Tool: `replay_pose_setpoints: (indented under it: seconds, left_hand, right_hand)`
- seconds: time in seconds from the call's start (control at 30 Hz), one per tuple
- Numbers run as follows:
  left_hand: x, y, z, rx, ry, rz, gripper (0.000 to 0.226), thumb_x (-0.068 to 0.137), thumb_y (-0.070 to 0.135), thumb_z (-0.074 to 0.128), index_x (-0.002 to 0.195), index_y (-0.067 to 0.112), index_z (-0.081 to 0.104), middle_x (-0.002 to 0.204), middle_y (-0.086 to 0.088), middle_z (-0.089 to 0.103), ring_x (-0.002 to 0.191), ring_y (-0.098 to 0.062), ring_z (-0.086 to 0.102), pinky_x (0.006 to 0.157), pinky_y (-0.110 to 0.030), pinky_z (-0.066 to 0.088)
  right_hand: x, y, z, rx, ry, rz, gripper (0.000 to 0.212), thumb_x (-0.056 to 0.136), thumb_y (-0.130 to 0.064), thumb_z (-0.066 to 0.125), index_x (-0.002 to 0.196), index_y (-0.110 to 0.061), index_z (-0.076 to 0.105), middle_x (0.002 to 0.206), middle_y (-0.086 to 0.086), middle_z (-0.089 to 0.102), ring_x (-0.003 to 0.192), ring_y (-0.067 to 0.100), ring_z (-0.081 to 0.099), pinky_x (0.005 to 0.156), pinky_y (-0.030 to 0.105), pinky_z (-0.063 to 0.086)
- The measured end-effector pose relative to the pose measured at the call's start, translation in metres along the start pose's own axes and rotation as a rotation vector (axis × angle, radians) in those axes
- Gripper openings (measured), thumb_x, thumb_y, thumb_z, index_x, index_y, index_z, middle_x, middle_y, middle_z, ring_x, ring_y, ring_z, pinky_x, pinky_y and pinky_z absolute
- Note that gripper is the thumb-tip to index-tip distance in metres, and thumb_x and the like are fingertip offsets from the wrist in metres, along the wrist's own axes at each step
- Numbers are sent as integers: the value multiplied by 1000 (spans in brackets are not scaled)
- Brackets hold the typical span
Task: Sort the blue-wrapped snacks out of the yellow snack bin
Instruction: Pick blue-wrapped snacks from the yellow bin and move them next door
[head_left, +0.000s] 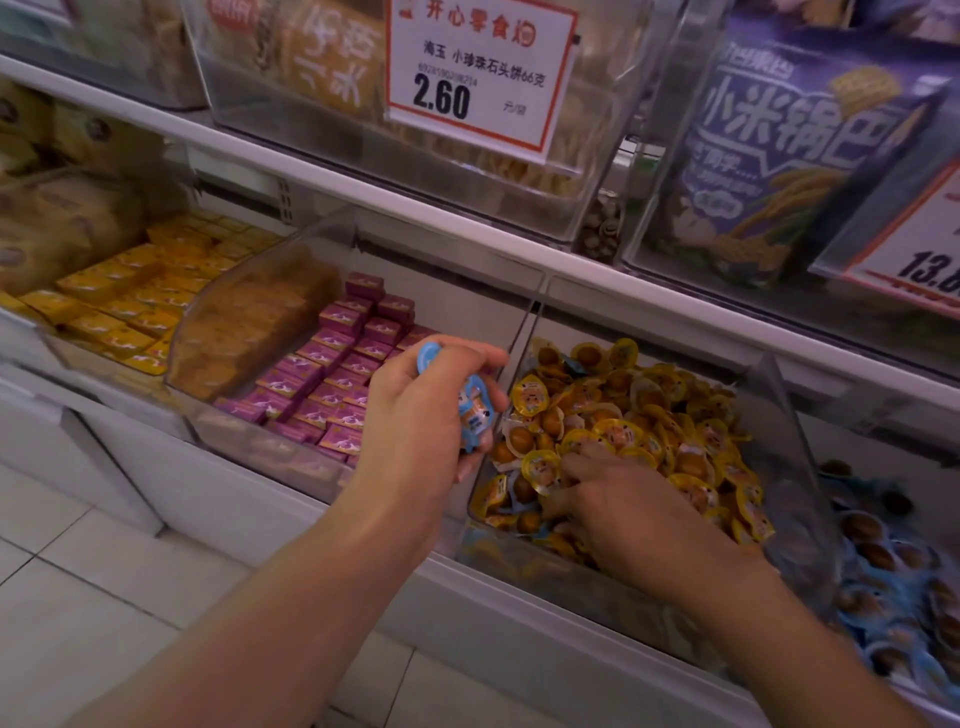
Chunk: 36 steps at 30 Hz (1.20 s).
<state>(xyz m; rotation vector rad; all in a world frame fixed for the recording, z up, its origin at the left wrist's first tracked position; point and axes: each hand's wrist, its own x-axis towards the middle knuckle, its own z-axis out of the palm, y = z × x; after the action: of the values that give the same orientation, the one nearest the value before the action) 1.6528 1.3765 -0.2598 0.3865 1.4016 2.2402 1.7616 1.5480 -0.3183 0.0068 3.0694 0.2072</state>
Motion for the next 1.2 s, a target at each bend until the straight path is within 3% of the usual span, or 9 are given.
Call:
replay_pose_setpoints:
  seconds: [0.23, 0.4, 0.5, 0.63, 0.73, 0.83, 0.97, 1.07, 1.2]
  left_hand:
    - [-3, -5, 6, 25, -51, 15, 19, 88, 20, 59, 74, 17, 72, 63, -5, 60, 41, -13, 46, 35, -18, 29]
    - [-13, -20, 27, 105, -153, 24, 20, 93, 25, 57, 78, 20, 69, 64, -3, 62, 43, -13, 46, 37, -19, 31]
    - [-16, -39, 47, 209, -130, 47, 23, 98, 23, 53, 82, 25, 69, 68, 1, 63, 50, -14, 50, 41, -23, 36]
    - [-14, -68, 75, 199, 27, -96, 18, 96, 29, 56, 88, 26, 72, 77, 3, 70, 70, -19, 65, 66, -33, 48]
    - [-22, -85, 95, 262, 10, 19, 16, 100, 26, 52, 95, 24, 67, 84, 4, 72, 78, -11, 68, 66, -23, 53]
    - [-40, -96, 107, 624, -200, 344, 19, 99, 45, 42, 108, 38, 57, 103, 31, 61, 97, 10, 58, 84, -19, 47]
    - [-47, -99, 115, 774, -370, 490, 55, 94, 65, 21, 140, 43, 42, 132, 45, 39, 134, 20, 21, 118, -38, 25]
    - [-45, -96, 115, 623, -472, 389, 58, 87, 80, 19, 141, 60, 21, 135, 52, 32, 133, 21, 27, 107, -7, 24]
    - [-34, -94, 107, 692, -519, 424, 52, 94, 66, 31, 142, 48, 40, 139, 40, 42, 131, 15, 37, 101, -2, 29]
  right_hand:
    - [-4, 0, 1, 201, 178, 111, 7, 92, -19, 62, 95, -25, 66, 92, -11, 50, 97, 12, 51, 69, 23, 37]
    - [-27, 10, -30, 816, 660, 615, 18, 94, -14, 64, 85, -30, 64, 87, -13, 65, 83, -3, 61, 70, 8, 44]
    - [-41, 6, -41, 1456, 678, 877, 11, 95, -15, 63, 87, -15, 70, 86, 6, 73, 77, 16, 68, 67, 32, 56]
    - [-57, -15, -45, 2009, 647, 1001, 21, 93, -13, 53, 81, -7, 70, 76, 15, 61, 54, 17, 49, 35, 21, 27]
    - [-60, -26, -44, 2181, 542, 1033, 38, 98, -28, 43, 83, -4, 68, 74, 13, 67, 60, 20, 59, 46, 25, 39]
    - [-68, -22, -50, 2414, 495, 962, 49, 96, -48, 49, 111, -8, 74, 111, 16, 73, 105, 30, 68, 94, 40, 53]
    - [-88, -11, -57, 2224, 528, 809, 30, 96, -27, 55, 118, -11, 69, 107, 9, 75, 98, 22, 72, 91, 41, 57]
    - [-98, -1, -59, 2045, 704, 830, 11, 93, -12, 62, 98, -7, 70, 70, 3, 68, 53, 10, 63, 41, 22, 45]
    - [-119, 43, -61, 1940, 965, 827, 8, 94, -10, 62, 91, -4, 66, 67, 11, 63, 49, 13, 58, 37, 22, 32]
